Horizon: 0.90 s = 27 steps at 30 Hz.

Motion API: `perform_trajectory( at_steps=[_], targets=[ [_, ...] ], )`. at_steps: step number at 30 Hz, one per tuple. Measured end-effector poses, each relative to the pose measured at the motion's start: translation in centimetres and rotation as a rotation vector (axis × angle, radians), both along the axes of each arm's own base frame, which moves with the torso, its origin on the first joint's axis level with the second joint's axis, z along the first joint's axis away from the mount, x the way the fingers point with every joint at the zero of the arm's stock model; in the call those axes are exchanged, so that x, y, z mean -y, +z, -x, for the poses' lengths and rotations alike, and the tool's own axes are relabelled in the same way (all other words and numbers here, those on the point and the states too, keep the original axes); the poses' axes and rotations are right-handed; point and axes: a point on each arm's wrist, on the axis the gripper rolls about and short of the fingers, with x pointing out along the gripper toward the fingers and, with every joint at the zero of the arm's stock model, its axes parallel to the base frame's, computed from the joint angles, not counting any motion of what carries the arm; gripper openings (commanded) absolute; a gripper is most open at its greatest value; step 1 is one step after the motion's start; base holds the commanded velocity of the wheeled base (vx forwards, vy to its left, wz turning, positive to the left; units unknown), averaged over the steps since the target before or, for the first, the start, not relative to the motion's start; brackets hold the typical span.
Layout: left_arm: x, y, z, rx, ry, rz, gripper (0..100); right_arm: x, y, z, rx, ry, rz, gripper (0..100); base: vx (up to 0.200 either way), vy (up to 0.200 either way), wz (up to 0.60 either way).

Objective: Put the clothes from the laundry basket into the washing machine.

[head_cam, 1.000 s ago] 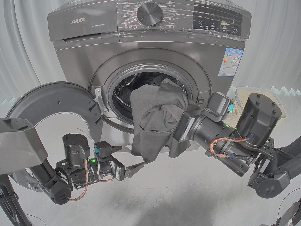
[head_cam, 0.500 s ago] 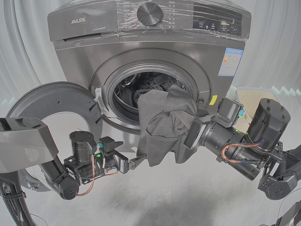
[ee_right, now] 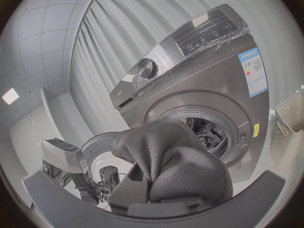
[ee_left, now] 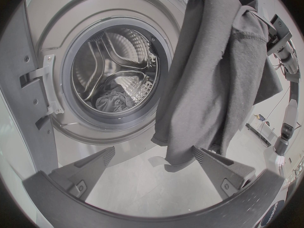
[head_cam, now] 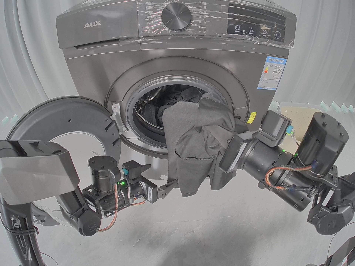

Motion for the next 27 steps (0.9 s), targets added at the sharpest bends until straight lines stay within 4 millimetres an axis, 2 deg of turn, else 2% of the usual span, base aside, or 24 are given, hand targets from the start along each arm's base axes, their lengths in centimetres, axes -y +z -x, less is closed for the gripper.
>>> perform_trajectory(
  at_steps=[17,27],
  targets=[
    [0.4,-0.4,0.5,0.049,-0.072,0.048,100,-0.8,-0.5,-0.7,-0.008,-0.003,0.009,0,0.0,0.0,0.0],
    [1.1,-1.8,0.7,0.023,-0.136,0.047,100,-1.3,-0.5,-1.0,-0.005,0.002,0.006,0,0.0,0.0,0.0]
  ],
)
